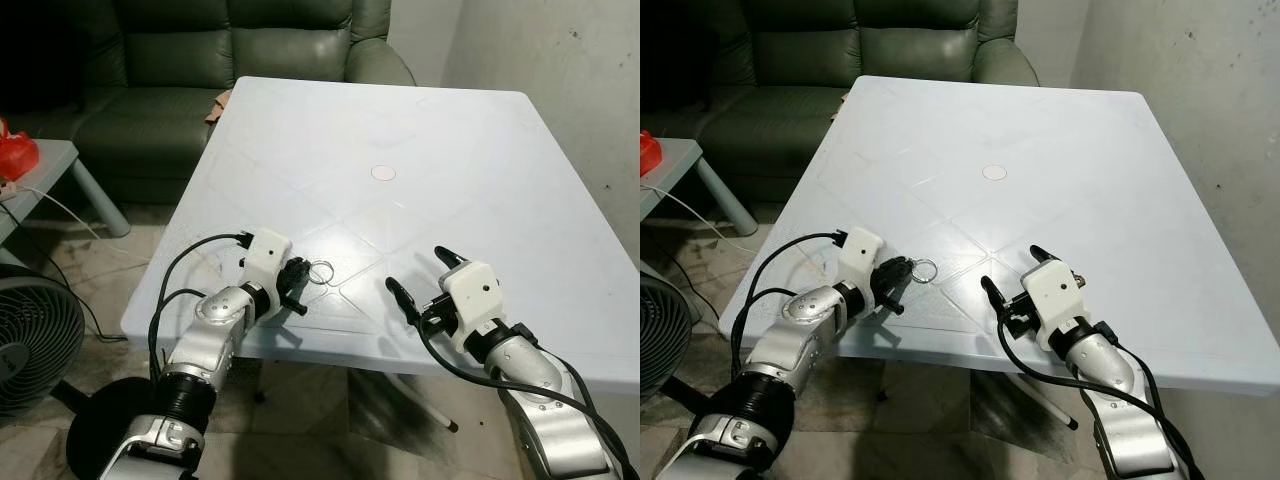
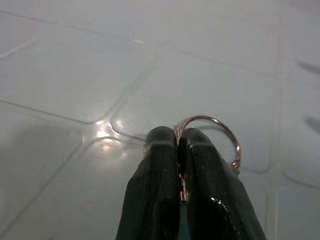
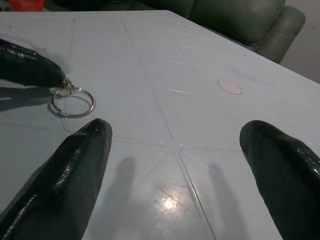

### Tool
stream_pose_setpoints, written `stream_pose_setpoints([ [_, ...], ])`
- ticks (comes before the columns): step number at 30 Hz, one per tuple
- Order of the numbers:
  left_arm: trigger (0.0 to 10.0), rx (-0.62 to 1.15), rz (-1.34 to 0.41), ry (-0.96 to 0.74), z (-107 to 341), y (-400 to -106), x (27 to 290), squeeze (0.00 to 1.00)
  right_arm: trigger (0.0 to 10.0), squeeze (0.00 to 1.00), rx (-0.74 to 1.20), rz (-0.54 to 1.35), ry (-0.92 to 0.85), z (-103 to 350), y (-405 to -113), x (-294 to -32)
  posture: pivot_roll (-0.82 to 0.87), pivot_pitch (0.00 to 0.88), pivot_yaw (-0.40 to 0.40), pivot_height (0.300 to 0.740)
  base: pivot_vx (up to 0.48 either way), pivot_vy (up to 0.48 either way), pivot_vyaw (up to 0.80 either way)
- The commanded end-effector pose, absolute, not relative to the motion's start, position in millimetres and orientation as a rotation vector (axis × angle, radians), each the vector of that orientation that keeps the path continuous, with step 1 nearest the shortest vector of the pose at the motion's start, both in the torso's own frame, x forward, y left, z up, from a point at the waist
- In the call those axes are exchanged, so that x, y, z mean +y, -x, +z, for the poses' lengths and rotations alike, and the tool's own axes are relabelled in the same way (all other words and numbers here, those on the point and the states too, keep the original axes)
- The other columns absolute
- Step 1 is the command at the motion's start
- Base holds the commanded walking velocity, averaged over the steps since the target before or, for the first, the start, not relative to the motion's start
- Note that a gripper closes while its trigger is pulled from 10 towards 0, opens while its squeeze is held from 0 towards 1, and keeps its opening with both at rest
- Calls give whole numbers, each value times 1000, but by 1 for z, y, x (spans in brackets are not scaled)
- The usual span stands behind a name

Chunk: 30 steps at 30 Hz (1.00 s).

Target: Hang keys on a hook

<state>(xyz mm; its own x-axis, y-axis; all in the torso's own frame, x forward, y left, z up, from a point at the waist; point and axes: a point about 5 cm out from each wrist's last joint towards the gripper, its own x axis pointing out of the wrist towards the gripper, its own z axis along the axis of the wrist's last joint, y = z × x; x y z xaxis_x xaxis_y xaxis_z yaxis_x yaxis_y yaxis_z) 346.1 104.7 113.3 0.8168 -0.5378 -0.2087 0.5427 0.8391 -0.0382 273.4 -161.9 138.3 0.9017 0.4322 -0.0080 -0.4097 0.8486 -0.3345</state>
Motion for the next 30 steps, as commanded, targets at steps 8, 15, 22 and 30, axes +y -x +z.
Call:
stream_pose_setpoints([
  [8,0,25,-471,33,159,-365,117,0,10000,0,-84,450,328,140,-274,-159,-32,79,17,740,0,0,0],
  [15,10000,-75,-406,83,184,-375,124,0,10000,0,-110,422,294,144,-279,-158,-28,86,11,740,0,0,0],
  [22,10000,-171,-379,107,200,-375,127,0,10000,0,-183,305,226,158,-286,-165,-28,92,10,740,0,0,0],
  [30,10000,-275,-338,122,210,-369,134,0,10000,0,-294,164,70,178,-289,-177,-30,96,9,740,0,0,0],
])
